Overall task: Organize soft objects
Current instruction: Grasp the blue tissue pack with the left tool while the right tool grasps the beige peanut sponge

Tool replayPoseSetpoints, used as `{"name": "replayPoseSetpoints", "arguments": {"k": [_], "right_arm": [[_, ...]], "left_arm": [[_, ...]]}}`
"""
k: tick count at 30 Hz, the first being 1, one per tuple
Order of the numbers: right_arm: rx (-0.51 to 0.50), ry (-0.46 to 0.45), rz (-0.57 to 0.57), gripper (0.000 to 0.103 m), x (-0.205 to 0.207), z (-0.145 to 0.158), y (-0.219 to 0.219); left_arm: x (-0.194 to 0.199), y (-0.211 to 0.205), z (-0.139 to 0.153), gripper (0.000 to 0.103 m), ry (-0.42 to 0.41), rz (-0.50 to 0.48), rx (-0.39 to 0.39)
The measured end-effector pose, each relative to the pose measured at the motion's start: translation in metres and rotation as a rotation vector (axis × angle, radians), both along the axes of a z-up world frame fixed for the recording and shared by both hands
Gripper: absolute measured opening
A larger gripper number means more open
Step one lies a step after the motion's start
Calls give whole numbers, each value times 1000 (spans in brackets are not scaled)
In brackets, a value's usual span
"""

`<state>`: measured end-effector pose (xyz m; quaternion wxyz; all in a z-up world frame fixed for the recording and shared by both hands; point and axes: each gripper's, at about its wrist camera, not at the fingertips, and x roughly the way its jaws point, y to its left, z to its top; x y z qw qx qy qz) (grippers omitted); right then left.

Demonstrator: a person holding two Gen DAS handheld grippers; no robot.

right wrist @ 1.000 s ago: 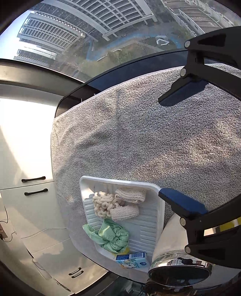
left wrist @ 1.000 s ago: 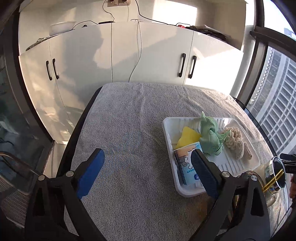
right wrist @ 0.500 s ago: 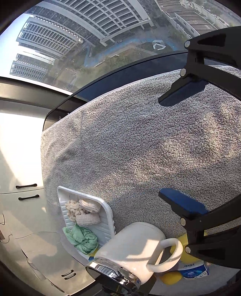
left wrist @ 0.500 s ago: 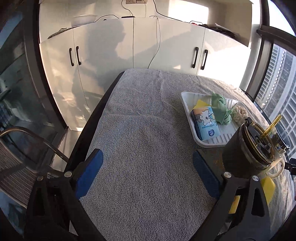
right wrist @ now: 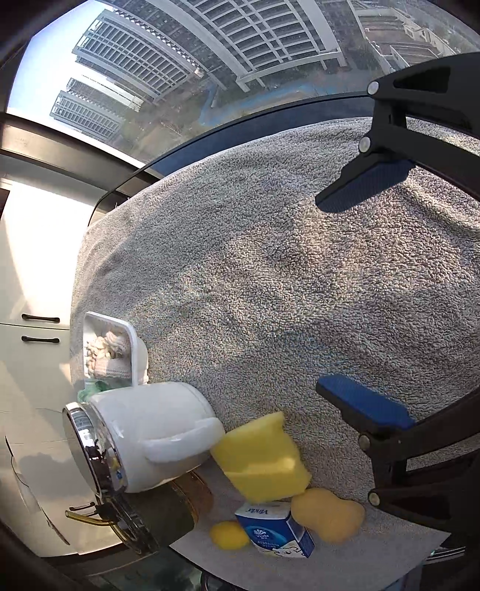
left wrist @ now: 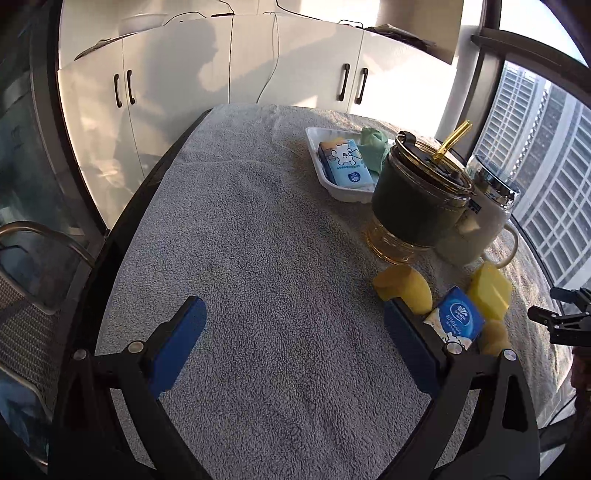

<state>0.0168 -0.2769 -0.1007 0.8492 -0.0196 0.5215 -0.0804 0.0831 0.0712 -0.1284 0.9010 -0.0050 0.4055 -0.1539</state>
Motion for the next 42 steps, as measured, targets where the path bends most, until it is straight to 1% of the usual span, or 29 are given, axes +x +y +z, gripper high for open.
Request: {"name": "replayPoseSetpoints", "arguments": {"k": [3,7,10,12,16,19,21,25,30,34,36,38,40,42], "right_arm": [[20,-3,34,92,-8,0,16],[80,-17,82,92,-23,2,38],[104,-28,129,92,-32,2,57],[106,-37,158,92,-35,2,68],[125,-53,193,92,-38,1,82],[179,-65,202,92,-36,-2,85],[212,-65,210,92,-36,-5,87],[262,-67,206,92,-34,-9,88],[289,-82,209,91,-30,-12,92],[322,-81,216,88,-25,-15,95],[350,-78,211,85,-23,-17,94],[380,-82,205,85,-20,-19,93],[398,-80,195,85,-18,-22,92],[417,-72,189,84,-14,-26,91]], "left_arm": [[-15,-20,-1,98,42,-53,-38],[-30,-54,1,98,87,-101,-44],[-36,-77,2,98,118,-125,-58],[-34,-88,0,98,150,-113,-65],[-15,-101,-12,98,265,-45,-117],[-8,-109,-19,98,303,10,-116],[-4,-115,-23,98,336,31,-131],[3,-123,-36,98,410,78,-137],[3,-129,-37,98,391,138,-98],[2,-135,-38,96,356,125,-40],[0,-134,-36,86,329,131,-32],[2,-129,-35,86,324,133,-38],[3,-130,-34,86,325,130,-26],[2,-130,-33,84,327,136,-40]]}}
